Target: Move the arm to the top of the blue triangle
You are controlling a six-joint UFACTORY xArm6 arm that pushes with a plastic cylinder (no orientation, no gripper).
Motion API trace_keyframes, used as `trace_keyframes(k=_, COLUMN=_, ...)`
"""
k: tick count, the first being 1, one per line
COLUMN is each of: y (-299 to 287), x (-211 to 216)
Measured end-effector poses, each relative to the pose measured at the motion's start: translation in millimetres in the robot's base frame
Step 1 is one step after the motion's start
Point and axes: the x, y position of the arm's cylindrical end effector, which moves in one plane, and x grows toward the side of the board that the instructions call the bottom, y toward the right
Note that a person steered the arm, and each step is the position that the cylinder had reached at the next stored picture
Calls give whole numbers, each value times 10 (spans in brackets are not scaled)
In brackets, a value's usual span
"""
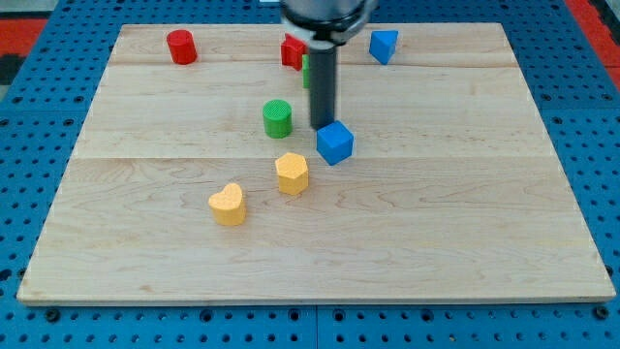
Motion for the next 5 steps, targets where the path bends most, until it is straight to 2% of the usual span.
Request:
trace_keyframes(k=1, y=439, x=49)
trace_keyframes(k=2, y=-39, x=387)
trace_keyframes(k=3, y=-511, x=469)
trace_keyframes(k=4, y=642, x=244)
trace_keyframes(k=5, y=1710, x=-179)
